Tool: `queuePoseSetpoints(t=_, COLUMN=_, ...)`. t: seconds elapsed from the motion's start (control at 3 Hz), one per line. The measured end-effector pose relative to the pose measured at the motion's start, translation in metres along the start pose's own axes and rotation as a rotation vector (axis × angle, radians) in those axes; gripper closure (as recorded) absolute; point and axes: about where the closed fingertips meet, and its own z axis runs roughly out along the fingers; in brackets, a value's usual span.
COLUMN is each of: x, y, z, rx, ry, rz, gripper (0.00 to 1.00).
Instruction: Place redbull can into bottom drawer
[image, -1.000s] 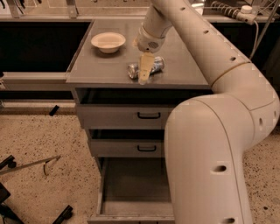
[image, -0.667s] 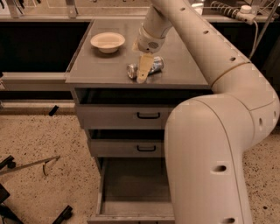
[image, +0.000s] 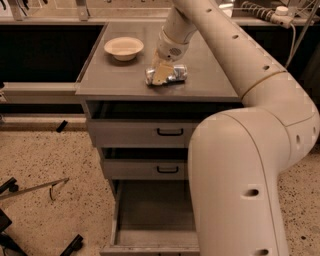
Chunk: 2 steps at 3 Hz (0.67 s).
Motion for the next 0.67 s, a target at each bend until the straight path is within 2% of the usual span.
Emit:
queuePoseSetpoints(t=0.33, x=-0.005, y=0.012, z=-0.015, rx=0.015, ry=0.002, rz=0.007, gripper=0.88)
queuePoseSetpoints(t=0.67, x=-0.015, y=0.04, z=-0.061, rx=0.096, ry=-0.016, rz=0.059, gripper=1.0)
